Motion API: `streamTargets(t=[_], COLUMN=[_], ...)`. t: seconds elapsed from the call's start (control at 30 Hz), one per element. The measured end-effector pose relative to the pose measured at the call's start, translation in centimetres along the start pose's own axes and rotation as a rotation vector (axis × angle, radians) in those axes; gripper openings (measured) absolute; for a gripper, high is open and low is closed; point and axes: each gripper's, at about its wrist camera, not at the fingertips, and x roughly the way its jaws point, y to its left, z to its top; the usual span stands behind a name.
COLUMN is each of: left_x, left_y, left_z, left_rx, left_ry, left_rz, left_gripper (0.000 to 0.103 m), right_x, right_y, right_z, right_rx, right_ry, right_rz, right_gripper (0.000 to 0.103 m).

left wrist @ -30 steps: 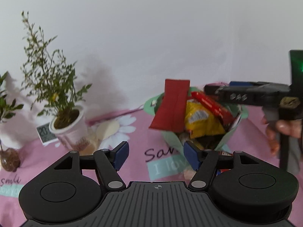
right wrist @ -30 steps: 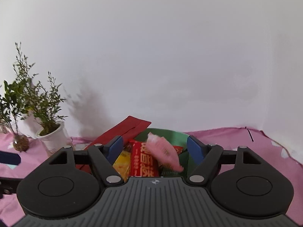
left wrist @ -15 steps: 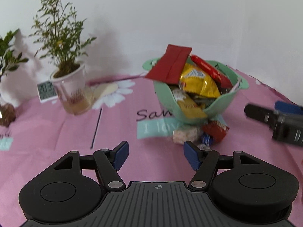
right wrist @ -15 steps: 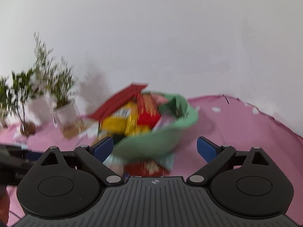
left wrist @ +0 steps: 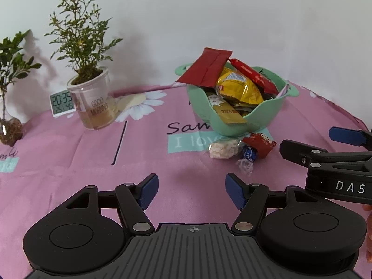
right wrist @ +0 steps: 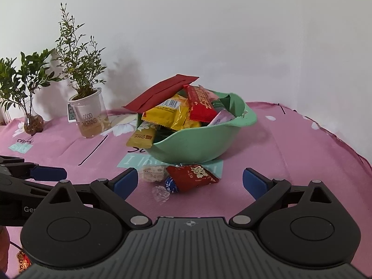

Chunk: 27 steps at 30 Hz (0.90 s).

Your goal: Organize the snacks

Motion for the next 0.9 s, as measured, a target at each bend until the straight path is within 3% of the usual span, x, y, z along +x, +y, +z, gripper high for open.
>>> streamTargets(t=[0.9], left_x=[0.41], left_y=[0.25], left_z=[-0.04], left_rx=[-0.020], left_ry=[0.024], left_rz=[-0.009], left_gripper=[0.103], right_x=[0.36], right_y=[0.25], right_z=[0.07], right_rx=[-0.013], right_ry=[0.019], right_rz=[-0.006], right_gripper=[0.098])
